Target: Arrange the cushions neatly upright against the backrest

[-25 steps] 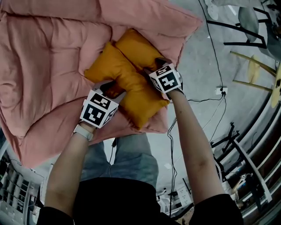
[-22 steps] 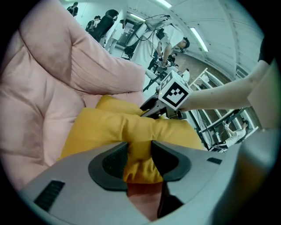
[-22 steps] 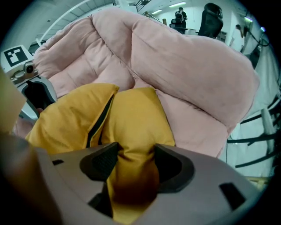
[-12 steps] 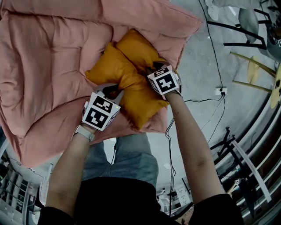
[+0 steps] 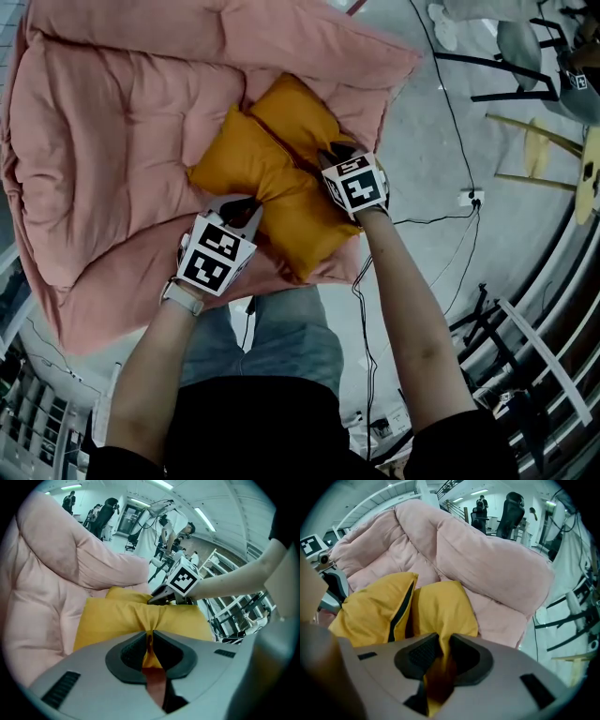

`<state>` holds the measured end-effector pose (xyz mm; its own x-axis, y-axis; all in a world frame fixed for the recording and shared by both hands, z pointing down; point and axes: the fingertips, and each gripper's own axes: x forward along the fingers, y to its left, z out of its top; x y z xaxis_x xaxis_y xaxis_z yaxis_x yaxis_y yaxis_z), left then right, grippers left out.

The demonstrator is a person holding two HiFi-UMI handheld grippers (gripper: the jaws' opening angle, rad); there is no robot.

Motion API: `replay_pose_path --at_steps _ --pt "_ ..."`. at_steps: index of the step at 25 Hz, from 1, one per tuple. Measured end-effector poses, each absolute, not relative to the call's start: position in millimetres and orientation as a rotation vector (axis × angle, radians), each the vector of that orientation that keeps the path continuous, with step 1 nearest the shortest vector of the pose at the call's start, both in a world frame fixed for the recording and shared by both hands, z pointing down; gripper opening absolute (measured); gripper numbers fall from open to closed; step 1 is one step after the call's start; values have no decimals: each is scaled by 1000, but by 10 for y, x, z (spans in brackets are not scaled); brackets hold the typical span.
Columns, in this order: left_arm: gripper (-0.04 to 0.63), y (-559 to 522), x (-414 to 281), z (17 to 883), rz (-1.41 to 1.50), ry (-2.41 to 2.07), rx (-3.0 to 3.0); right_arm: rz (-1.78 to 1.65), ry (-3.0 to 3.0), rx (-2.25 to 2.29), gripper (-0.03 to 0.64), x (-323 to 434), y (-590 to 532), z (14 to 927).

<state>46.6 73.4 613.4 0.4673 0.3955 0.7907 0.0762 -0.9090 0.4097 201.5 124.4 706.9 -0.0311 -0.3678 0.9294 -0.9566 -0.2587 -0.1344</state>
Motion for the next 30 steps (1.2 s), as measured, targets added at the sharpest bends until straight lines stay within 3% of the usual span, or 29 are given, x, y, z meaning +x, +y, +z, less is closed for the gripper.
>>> replay_pose_path --at_steps 3,5,24,26,30 --pt "48 686 401 6027 1401 387 2433 1310 -1409 1692 104 1953 1225 6957" --pt "8 631 358 5973 1393 367 2454 1329 -1414 1715 101 1915 1218 6885" --pt "11 195 0 5622 1289 253 2537 1189 -1432 1809 61 1599 1055 6119" --pt "25 21 28 5638 1250 202 2504 1179 -1442 1822 55 1561 1054 6045" --pt "170 -331 164 5738 1200 106 2434 1159 -1461 1839 44 1506 1034 5976"
